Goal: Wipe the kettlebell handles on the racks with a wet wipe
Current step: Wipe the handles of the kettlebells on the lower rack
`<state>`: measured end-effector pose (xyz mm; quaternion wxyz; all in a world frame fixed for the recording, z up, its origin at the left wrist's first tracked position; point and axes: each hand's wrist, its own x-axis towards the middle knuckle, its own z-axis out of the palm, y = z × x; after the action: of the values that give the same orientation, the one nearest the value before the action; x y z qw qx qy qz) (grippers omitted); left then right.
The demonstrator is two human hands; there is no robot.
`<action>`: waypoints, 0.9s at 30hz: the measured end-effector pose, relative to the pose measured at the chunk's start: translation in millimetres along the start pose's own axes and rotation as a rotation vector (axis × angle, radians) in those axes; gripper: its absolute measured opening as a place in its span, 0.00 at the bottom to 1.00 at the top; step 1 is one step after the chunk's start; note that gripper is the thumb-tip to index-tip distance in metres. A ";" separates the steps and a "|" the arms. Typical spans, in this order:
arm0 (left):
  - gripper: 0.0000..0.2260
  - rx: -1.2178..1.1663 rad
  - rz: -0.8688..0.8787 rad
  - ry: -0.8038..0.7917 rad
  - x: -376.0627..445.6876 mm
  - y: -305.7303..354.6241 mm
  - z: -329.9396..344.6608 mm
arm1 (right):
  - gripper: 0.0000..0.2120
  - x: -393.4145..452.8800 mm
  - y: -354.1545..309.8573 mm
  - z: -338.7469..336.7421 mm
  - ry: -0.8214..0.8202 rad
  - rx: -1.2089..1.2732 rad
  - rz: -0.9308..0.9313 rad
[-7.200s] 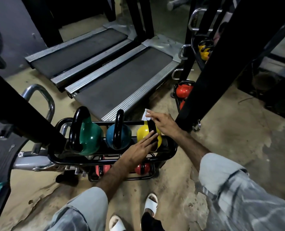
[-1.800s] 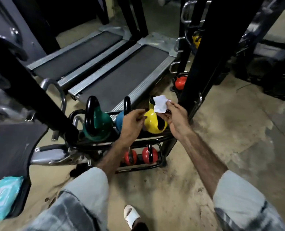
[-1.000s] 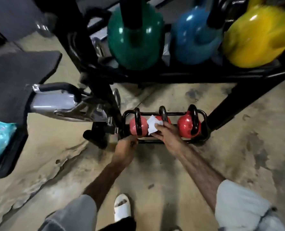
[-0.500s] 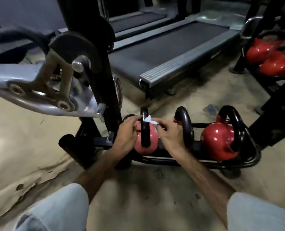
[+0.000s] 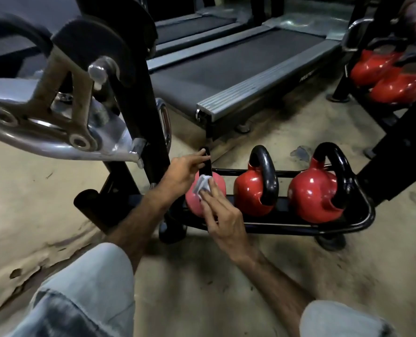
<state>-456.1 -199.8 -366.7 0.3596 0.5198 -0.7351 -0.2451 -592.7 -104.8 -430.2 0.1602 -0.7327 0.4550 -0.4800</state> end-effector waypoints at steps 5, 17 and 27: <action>0.15 -0.036 -0.027 -0.027 2.8 -1.1 -5.2 | 0.08 27.9 -6.7 4.3 0.140 0.060 0.070; 0.12 0.015 -0.096 0.030 4.0 -0.5 2.3 | 0.16 42.1 -10.7 5.6 0.235 0.384 0.638; 0.14 -0.109 -0.107 0.021 1.2 1.7 -1.0 | 0.13 28.8 -13.0 14.7 0.380 0.365 0.559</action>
<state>-456.6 -200.3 -364.5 0.3814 0.5406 -0.6879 -0.2984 -569.9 -124.5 -412.5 0.3254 -0.4377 0.5658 -0.6183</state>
